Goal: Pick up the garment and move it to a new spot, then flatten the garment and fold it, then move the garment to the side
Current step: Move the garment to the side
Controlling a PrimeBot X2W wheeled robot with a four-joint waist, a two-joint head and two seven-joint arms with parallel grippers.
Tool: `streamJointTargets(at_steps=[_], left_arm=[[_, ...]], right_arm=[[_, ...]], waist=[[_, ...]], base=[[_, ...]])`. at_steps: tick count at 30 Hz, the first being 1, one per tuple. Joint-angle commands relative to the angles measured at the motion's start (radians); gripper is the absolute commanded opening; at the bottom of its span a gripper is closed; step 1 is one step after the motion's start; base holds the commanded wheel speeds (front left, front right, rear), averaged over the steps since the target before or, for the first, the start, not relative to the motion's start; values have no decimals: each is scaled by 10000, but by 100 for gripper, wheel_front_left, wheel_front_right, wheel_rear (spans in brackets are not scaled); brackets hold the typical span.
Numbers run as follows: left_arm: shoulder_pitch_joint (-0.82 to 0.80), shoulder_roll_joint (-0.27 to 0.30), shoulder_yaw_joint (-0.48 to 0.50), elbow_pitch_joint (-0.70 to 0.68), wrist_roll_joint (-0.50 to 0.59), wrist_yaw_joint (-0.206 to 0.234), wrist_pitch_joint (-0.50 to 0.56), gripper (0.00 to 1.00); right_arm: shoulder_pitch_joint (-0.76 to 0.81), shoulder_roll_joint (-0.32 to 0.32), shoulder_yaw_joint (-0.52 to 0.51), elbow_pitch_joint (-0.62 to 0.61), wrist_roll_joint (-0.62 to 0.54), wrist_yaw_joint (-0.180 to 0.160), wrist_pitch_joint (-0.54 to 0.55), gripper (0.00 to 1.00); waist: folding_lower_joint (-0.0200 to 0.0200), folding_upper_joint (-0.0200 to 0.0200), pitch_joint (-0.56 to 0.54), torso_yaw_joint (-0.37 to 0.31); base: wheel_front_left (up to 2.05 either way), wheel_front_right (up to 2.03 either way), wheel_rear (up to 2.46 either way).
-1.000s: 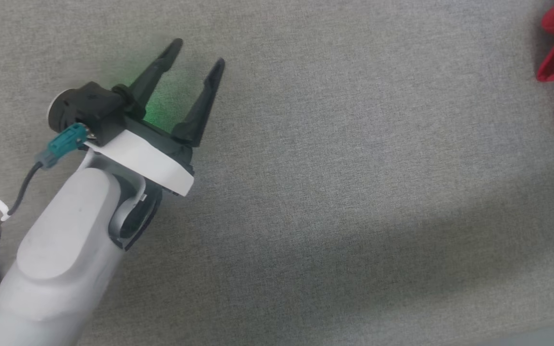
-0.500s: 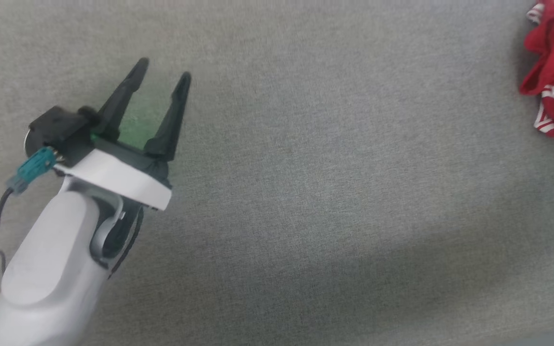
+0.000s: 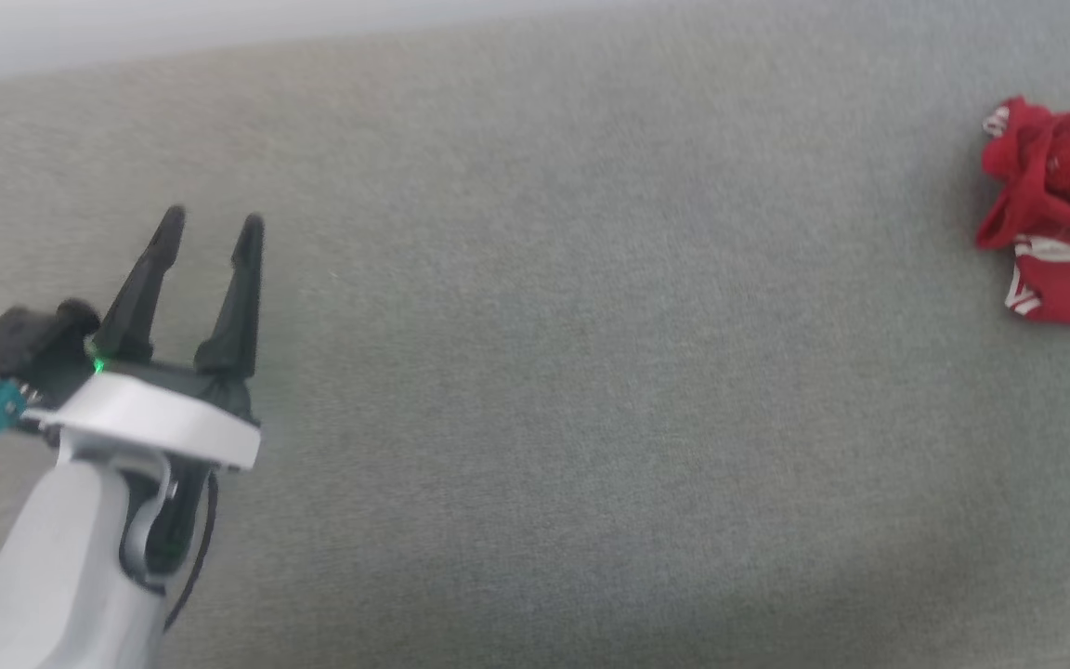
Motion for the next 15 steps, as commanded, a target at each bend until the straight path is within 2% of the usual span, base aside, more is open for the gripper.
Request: streamJointTargets(at_steps=[1,8,15], left_arm=[[339,-91,148,-26,70,-16,-39,100],[1258,-127,875,-131,105,-16,-40,100],[2258,-269,1442,-191,356,-16,-40,100]], right_arm=[[347,56,108,-232,182,-11,-231,100],[1613,326,201,-1127,561,-11,-1065,100],[2922,727,114,-1823,472,-11,-1785,100]], waist=[[0,0,-439,265],[0,0,-1235,642],[0,0,-1888,913]], base=[[0,0,0],[0,0,0],[0,0,0]])
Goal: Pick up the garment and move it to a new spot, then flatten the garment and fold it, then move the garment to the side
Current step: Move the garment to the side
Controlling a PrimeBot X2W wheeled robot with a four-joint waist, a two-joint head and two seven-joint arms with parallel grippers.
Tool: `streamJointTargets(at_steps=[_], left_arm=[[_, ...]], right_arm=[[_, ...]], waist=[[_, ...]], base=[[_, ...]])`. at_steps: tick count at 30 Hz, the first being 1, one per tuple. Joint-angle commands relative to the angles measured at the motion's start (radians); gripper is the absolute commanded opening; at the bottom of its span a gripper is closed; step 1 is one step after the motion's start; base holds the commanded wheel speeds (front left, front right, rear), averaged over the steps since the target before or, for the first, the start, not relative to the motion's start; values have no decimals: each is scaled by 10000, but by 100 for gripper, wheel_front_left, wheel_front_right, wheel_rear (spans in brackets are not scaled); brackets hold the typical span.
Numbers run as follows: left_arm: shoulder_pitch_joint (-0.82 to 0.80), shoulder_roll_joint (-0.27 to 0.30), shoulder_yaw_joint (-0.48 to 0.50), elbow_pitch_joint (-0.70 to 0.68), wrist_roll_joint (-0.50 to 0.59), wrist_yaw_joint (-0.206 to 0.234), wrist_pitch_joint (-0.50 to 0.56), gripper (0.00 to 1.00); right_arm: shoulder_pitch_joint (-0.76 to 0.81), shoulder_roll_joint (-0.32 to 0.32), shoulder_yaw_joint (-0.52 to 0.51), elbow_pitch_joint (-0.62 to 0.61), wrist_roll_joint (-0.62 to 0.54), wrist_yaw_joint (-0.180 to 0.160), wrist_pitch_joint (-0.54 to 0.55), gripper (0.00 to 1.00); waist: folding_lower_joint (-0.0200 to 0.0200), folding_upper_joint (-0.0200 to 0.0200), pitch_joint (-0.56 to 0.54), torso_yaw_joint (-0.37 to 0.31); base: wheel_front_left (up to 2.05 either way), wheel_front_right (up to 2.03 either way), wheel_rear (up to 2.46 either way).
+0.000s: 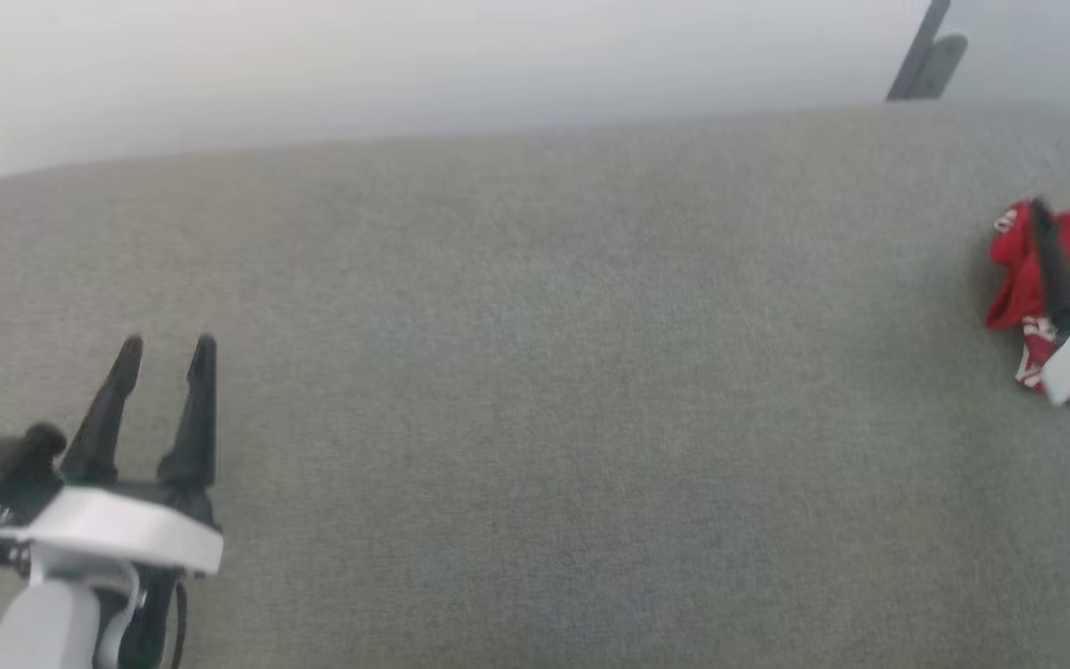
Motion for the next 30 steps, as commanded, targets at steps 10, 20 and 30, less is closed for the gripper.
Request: streamJointTargets(at_steps=[10,20,30], left_arm=[[1114,-88,748,-124,351,-16,-41,100],[1908,-167,1255,-98,348,-17,-41,100],[2346,-290,1649,-222,376,-17,-41,100]], right_arm=[[1723,663,-272,-887,-578,-11,-790,100],[3254,1357,-1041,-1544,-1039,-11,-1089,100],[4368,1999,-1707,-2278,-1422,-11,-1149,100]], waist=[[0,-1,-679,186],[0,-1,-940,244],[0,-1,-987,405]], base=[[0,0,0],[0,0,0],[0,0,0]])
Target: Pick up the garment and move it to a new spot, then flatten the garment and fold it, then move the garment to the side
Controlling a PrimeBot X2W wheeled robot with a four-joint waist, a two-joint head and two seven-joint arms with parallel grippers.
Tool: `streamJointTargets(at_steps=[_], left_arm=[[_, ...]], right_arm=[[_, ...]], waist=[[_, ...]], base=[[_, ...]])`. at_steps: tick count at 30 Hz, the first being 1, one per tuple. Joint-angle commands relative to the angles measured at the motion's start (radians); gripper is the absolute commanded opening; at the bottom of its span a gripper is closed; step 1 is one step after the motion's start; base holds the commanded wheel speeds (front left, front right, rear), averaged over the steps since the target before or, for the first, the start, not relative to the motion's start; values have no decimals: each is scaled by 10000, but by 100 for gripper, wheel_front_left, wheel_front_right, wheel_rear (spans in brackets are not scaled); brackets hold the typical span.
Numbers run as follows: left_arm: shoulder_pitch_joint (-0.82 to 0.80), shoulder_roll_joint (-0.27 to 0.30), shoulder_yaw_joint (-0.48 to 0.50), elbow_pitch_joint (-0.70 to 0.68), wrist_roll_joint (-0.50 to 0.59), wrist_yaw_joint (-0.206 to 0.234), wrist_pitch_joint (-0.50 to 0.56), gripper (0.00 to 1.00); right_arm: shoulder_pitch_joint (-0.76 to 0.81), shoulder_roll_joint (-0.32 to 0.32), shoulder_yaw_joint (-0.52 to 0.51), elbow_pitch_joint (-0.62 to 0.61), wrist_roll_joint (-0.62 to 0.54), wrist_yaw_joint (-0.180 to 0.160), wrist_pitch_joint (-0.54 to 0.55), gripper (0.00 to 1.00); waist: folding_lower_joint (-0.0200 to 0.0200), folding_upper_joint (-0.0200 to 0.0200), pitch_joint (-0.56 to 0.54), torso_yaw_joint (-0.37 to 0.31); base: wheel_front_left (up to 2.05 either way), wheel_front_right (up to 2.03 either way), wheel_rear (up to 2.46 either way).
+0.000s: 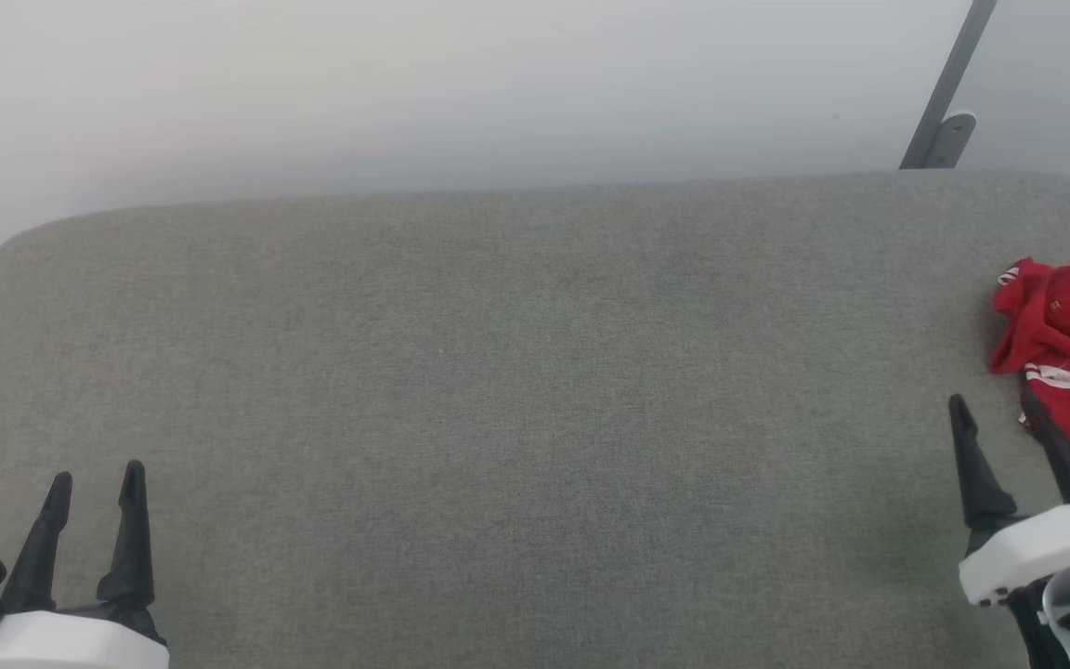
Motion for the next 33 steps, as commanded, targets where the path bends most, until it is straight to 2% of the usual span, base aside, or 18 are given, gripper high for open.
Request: streamJointTargets(at_steps=[1,32,33], left_arm=[[111,-20,90,-41,38,-17,-39,100],[297,-329,320,-402,259,-17,-39,100],[299,-338,320,-391,207,-28,-3,0]], right_arm=[[206,119,-78,-139,-116,-11,-72,100],[622,288,-124,-648,34,-9,-82,100],[627,305,-136,-653,102,-8,-44,0]], waist=[[0,-1,-5,28],[0,-1,-69,72],[0,-1,-78,73]], base=[[0,0,0],[0,0,0],[0,0,0]])
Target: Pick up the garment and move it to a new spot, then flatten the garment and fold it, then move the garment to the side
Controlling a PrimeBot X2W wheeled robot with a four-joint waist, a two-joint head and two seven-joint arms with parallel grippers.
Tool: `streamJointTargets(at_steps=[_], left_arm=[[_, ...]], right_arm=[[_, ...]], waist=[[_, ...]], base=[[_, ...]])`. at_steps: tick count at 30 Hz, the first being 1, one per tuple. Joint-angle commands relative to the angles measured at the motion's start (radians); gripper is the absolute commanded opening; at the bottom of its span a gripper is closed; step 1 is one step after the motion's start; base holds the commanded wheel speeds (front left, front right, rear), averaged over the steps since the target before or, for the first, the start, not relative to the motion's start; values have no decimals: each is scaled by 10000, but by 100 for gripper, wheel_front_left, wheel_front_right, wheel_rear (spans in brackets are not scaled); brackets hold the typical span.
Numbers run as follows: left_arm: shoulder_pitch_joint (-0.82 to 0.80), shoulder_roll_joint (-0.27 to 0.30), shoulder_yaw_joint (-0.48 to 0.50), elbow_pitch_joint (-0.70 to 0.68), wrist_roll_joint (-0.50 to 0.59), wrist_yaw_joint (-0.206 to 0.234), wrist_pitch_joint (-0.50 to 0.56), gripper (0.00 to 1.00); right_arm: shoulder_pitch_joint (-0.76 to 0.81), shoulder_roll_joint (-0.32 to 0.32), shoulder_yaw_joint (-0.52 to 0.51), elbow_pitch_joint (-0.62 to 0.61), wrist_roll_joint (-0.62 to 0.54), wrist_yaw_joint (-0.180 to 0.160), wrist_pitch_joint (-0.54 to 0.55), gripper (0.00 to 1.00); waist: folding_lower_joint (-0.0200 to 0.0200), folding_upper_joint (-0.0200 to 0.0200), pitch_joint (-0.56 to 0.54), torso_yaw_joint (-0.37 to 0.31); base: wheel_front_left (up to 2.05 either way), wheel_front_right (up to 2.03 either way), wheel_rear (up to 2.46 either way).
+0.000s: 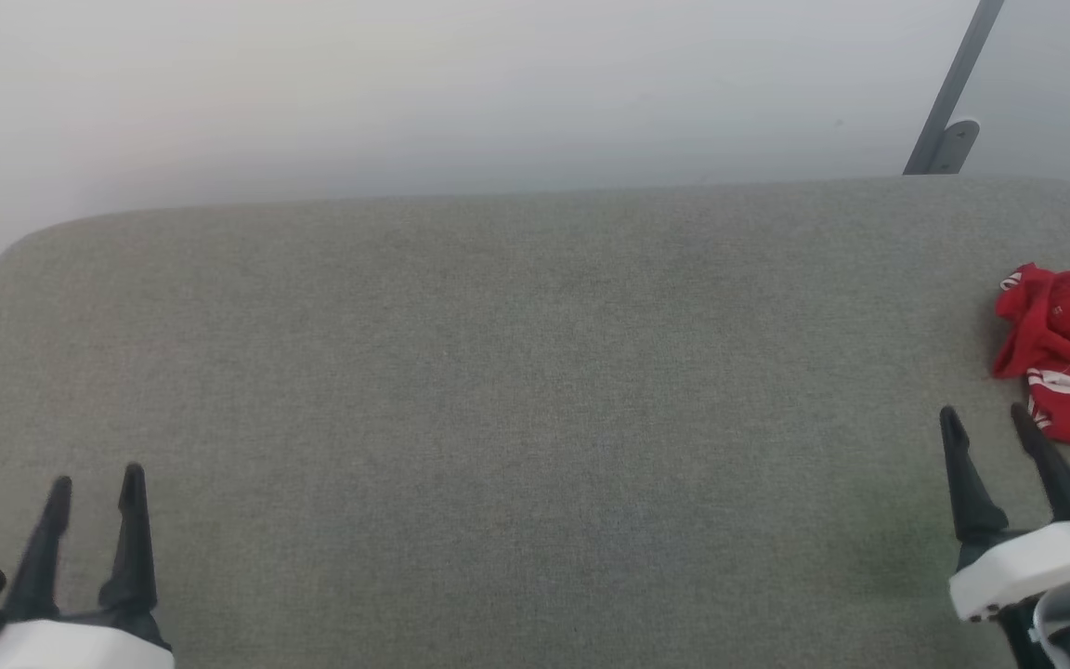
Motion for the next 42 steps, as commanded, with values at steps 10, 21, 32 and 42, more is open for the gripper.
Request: streamJointTargets(at_steps=[10,21,32,42], left_arm=[[-57,-450,-81,357,-1010,0,362,0],[-304,-732,-149,412,-2578,-2,871,0],[-508,-957,-201,462,-3834,-5,1282,0],[-689,-1161,-244,510,-4963,-7,1656,0]], right_arm=[[151,375,-76,188,1084,1,400,0],[144,674,-213,-14,2792,1,893,0],[125,914,-330,-154,4164,0,1298,0],[106,1134,-444,-282,5393,0,1671,0]], waist=[[1,0,-18,1],[1,0,-42,1],[1,0,-63,2],[1,0,-84,3]], base=[[0,0,0],[0,0,0],[0,0,0],[0,0,0]])
